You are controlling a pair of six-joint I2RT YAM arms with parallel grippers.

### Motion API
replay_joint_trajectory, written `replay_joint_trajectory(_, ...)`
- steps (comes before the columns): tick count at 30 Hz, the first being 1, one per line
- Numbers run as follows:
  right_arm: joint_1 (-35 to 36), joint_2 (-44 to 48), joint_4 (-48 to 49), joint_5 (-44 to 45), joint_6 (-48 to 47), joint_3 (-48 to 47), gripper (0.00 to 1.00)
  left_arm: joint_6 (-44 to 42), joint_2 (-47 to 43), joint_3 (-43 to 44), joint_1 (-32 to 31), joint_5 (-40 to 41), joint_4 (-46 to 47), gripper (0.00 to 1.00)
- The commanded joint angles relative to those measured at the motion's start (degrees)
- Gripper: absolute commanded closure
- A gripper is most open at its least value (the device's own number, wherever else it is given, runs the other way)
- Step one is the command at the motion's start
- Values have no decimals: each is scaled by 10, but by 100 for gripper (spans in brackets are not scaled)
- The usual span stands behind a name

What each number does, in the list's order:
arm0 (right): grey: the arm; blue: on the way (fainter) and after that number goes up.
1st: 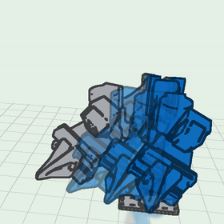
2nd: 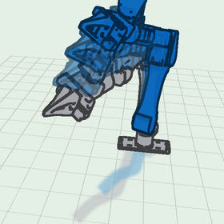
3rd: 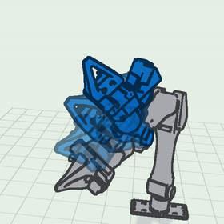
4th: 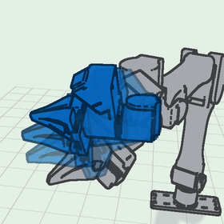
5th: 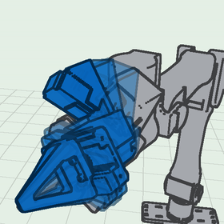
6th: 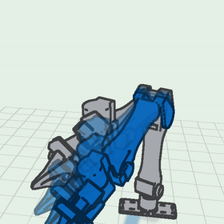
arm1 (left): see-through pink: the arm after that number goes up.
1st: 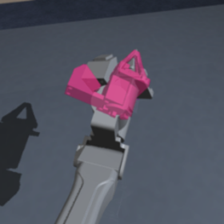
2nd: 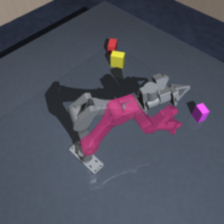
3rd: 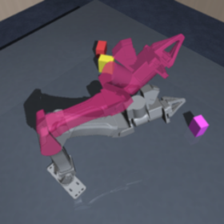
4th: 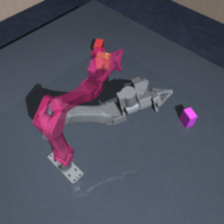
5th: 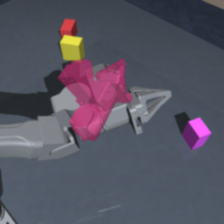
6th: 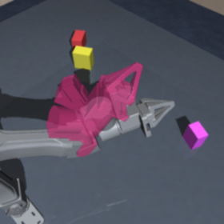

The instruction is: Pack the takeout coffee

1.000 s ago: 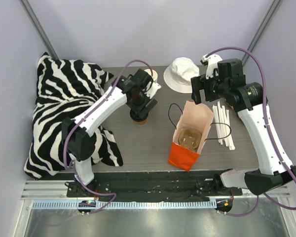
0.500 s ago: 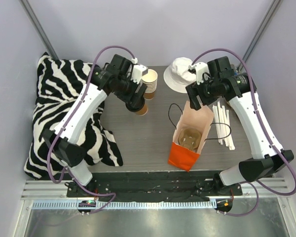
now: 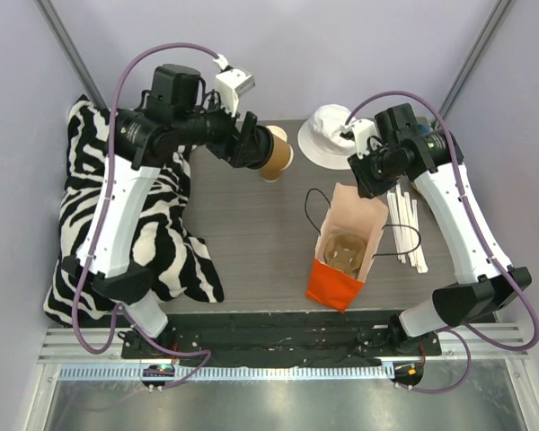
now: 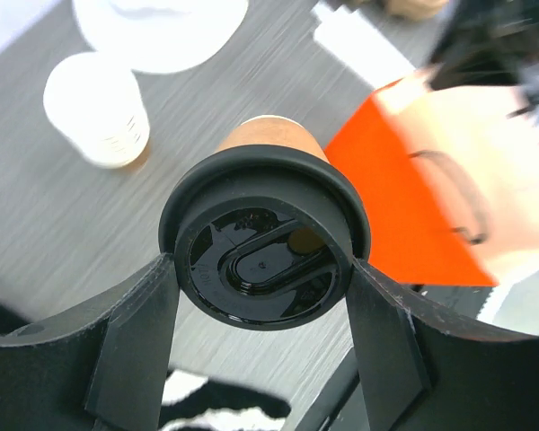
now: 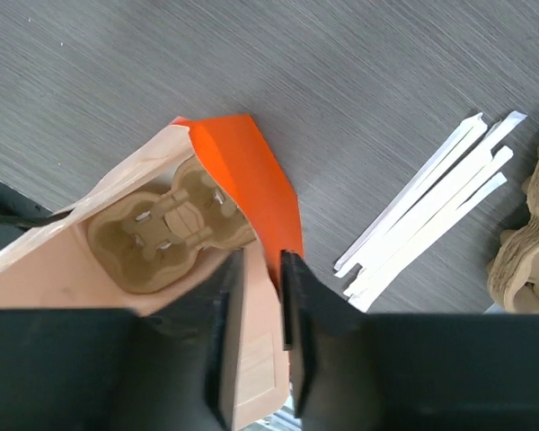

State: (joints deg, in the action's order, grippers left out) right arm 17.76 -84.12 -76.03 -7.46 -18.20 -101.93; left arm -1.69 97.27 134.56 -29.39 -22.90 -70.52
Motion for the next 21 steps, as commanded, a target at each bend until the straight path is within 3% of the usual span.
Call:
replay_joint_trajectory(1, -3, -7, 7, 0, 9, -31, 81, 14, 0, 53, -24, -67, 19, 66)
replay_joint_trajectory(4, -2, -13, 7, -8, 16, -40, 99, 46, 5, 76, -61, -73, 42, 67)
replay_joint_trajectory(13, -2, -12, 15, -29, 43, -56, 99, 58, 5, 73, -165, -51, 101, 72)
replay_joint_trajectory(21, -1, 24, 33, -26, 96, -57, 99, -9, 23, 33, -276, 70, 85, 73)
